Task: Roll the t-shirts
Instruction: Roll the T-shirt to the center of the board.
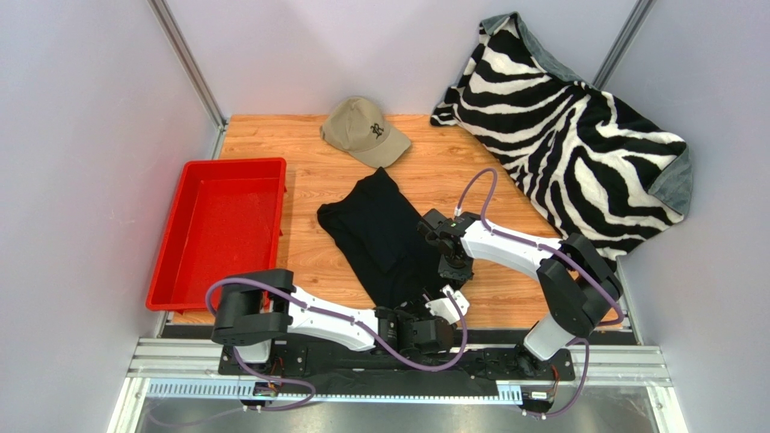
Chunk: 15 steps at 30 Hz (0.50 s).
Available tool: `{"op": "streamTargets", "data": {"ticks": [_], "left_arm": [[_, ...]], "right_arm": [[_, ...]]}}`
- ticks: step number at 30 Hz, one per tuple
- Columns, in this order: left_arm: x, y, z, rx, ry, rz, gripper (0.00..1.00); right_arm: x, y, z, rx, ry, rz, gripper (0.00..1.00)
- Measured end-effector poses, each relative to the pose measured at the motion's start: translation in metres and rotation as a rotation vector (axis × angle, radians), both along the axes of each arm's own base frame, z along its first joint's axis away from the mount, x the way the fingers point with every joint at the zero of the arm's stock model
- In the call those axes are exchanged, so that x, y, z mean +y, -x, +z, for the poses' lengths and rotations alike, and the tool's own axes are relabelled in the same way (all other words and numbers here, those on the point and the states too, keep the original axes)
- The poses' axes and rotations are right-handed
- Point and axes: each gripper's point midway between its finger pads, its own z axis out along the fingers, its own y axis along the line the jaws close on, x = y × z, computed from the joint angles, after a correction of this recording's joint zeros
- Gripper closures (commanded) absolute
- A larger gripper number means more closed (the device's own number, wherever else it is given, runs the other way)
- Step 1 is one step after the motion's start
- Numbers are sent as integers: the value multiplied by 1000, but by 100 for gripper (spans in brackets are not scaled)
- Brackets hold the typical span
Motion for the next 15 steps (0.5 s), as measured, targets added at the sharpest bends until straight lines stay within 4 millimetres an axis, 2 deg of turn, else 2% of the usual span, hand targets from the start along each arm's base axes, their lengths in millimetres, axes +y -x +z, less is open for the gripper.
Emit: {"op": "streamTargets", "data": {"ticks": [3, 4, 6, 7, 8, 11, 15], "left_arm": [[2, -1, -4, -22, -18, 8, 42], [2, -2, -5, -26, -20, 13, 57], [3, -4, -7, -31, -21, 25, 73], [3, -4, -7, -32, -19, 27, 85], [3, -3, -8, -30, -16, 28, 90], [2, -2, -11, -16, -3, 27, 96], [3, 0, -16, 52, 46, 11, 97]], "right_arm": [[0, 0, 0, 1, -1, -1, 86], [0, 0, 0, 1, -1, -1, 84], [0, 0, 0, 0, -2, -1, 68], [0, 0, 0, -2, -4, -4, 60], [1, 0, 1, -3, -5, -8, 46], [0, 0, 6, -25, -24, -19, 29], [-2, -2, 27, -110, -79, -40, 21]]}}
